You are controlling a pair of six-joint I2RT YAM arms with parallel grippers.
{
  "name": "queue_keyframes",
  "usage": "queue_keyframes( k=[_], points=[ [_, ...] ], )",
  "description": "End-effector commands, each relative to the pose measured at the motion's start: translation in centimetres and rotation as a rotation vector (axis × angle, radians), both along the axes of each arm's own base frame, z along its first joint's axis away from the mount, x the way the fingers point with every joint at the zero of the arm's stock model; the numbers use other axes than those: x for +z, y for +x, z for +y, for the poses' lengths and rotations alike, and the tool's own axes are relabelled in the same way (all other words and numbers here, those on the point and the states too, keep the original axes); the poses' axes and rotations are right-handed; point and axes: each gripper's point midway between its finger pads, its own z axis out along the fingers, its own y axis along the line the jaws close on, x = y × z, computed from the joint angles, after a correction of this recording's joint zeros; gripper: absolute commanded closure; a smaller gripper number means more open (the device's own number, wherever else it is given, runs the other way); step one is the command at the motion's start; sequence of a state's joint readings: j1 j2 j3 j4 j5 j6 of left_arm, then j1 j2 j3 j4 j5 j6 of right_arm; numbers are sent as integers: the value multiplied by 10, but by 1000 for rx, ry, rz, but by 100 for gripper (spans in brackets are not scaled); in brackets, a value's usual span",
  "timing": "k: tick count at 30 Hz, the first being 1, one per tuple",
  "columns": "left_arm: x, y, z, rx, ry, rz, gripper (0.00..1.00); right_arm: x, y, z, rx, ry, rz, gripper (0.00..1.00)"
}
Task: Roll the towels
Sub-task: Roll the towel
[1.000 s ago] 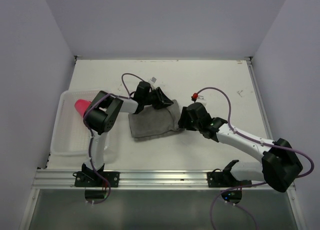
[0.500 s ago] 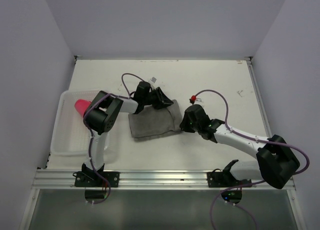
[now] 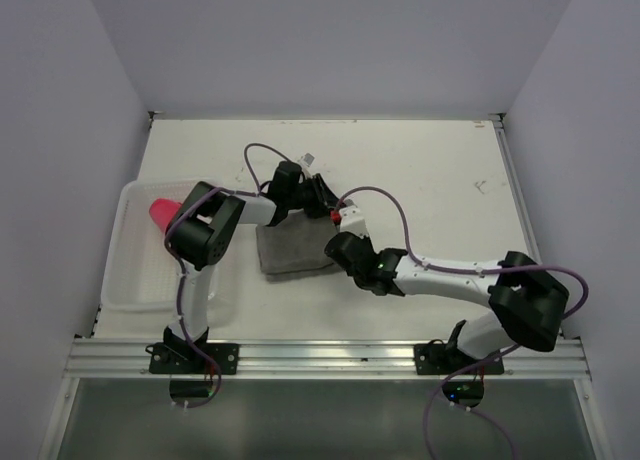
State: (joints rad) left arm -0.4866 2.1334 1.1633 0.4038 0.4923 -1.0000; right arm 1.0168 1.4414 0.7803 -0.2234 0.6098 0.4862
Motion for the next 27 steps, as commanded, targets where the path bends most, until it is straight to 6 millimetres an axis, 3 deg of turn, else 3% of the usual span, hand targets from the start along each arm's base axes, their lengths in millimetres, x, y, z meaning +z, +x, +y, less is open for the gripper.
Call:
queue_keyframes(
  k=[1,8,15,18,22,23,27],
  points=[
    [-44,-4,36,61,192,70,65,14,5,-10,3,-208,-112,100],
    [-44,-5,41,62,207,70,65,3,-5,19,102,-392,-161,100],
    [-47,-9,43,62,209,76,65,-18,-11,41,131,-360,-120,100],
    [-49,-11,44,62,211,79,65,-20,-14,44,131,-330,-106,93],
    [-50,-13,45,61,208,83,65,-8,-15,43,116,-262,-86,81],
    [-50,-12,45,61,207,81,65,4,-14,43,100,-204,-91,78],
    [-51,-14,45,60,209,81,65,23,-8,27,49,-30,-44,68]
  ],
)
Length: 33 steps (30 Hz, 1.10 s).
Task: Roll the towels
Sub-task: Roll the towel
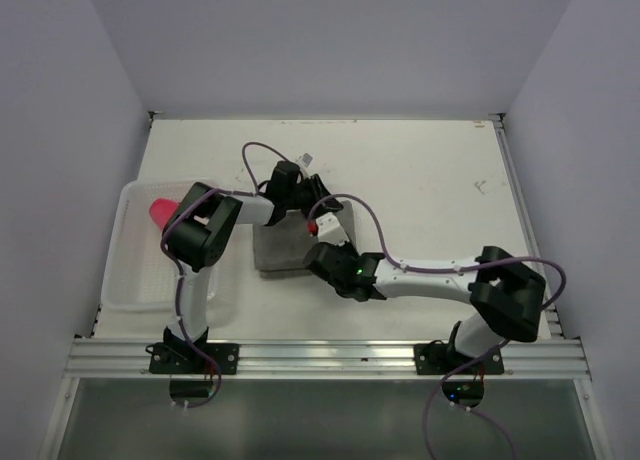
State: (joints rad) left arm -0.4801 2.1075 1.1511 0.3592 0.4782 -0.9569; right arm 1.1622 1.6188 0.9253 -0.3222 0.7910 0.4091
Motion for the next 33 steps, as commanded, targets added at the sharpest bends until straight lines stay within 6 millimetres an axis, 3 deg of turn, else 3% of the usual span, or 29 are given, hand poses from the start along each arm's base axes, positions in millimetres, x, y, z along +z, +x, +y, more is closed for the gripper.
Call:
queue_keyframes(
  k=[1,3,5,7,9,11,12,14,16,23,28,33],
  points=[
    [-50,-11,38,65,170,89,65,27,-1,4,-27,268,72,62],
    [-51,-12,39,67,170,91,65,34,2,-5,-48,361,102,51],
    [-52,-12,40,71,169,95,65,39,-1,1,-16,448,141,36],
    [-53,-12,40,70,170,94,65,42,0,-4,-25,499,150,31],
    [-53,-12,40,71,168,93,65,36,-1,-10,-57,556,185,31],
    [-53,-12,40,72,167,97,65,43,1,-6,-73,687,210,33],
    [-53,-12,40,71,168,96,65,34,5,-18,-115,719,225,37],
    [-53,-12,40,71,168,96,65,39,12,-18,-138,827,228,43],
    [-53,-12,40,70,169,95,65,29,11,-26,-167,859,267,46],
    [-51,-11,40,73,168,93,65,37,20,-26,-177,1114,287,41],
    [-52,-11,41,73,170,95,65,46,29,-48,-218,1199,265,38],
    [-51,-11,40,72,165,92,65,39,32,-66,-266,1217,270,48]
  ],
)
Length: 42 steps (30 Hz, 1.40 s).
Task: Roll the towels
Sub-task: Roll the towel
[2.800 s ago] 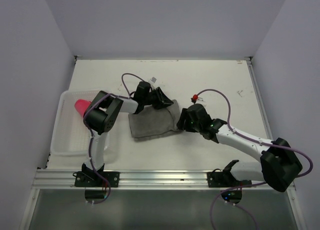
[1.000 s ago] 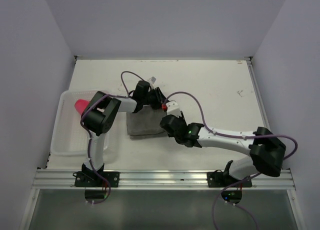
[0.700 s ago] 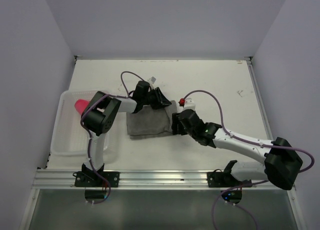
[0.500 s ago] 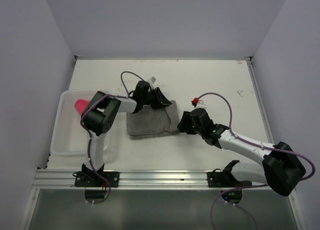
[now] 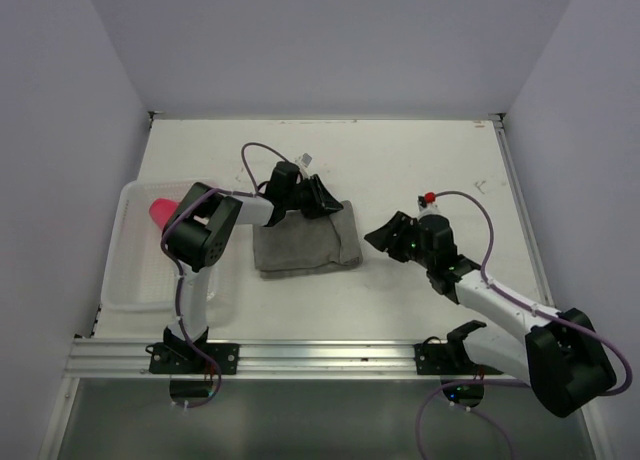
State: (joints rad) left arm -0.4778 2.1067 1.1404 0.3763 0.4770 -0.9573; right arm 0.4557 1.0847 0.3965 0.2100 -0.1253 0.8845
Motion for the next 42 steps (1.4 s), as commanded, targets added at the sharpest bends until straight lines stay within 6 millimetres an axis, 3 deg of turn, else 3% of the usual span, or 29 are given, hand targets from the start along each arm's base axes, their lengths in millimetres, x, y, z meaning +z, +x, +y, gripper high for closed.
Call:
queue_keyframes(
  k=[1,12,22,34,42],
  points=[
    [-50,-11,39,70,166,99,65,7,0,2,11,82,-6,49],
    [-50,-10,39,71,166,99,65,-22,-1,15,75,103,78,53],
    [-49,-10,38,73,164,98,65,-23,-1,28,129,132,82,52],
    [-50,-9,41,89,171,95,65,-14,2,58,200,162,76,48],
    [-51,-10,44,102,176,93,65,-27,-2,70,220,116,107,48]
  ],
)
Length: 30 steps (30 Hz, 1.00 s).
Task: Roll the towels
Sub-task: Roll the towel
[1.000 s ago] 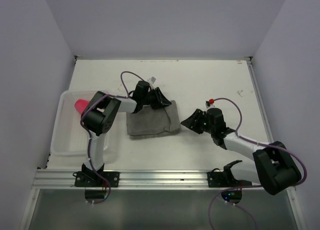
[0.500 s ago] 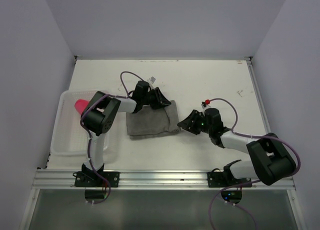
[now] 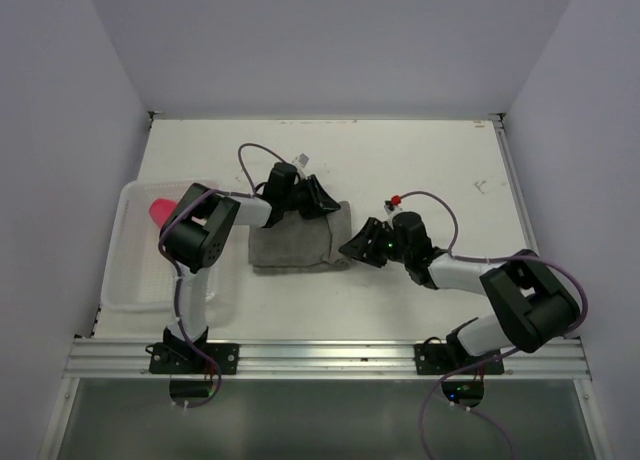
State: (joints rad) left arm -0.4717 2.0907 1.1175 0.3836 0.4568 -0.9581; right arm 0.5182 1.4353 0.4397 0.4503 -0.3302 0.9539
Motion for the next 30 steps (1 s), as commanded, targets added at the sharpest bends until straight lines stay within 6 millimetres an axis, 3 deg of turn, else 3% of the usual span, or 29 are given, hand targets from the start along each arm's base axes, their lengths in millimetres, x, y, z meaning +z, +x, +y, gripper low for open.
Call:
queue_keyframes(
  k=[1,12,16,17,23,24,25,26,30],
  points=[
    [-51,-11,37,79,165,100,65,6,6,13,17,2,-30,48],
    [-55,-16,39,85,167,103,65,-25,7,14,10,-162,-12,44],
    [-53,-15,40,89,172,98,65,-27,9,12,1,-208,-16,59],
    [-52,-15,40,89,175,95,65,-24,12,13,10,-226,-33,68],
    [-38,-6,45,94,218,52,65,-16,13,-2,69,-402,-53,96],
    [-37,-4,47,102,231,42,65,-12,14,-4,82,-426,-64,99],
    [-34,-2,49,103,240,29,65,-20,3,-15,134,-512,-33,100],
    [-29,-1,50,105,246,24,65,-13,8,-14,140,-553,-61,100],
    [-19,1,52,112,255,0,65,-16,5,-32,192,-753,-86,100]
  ],
)
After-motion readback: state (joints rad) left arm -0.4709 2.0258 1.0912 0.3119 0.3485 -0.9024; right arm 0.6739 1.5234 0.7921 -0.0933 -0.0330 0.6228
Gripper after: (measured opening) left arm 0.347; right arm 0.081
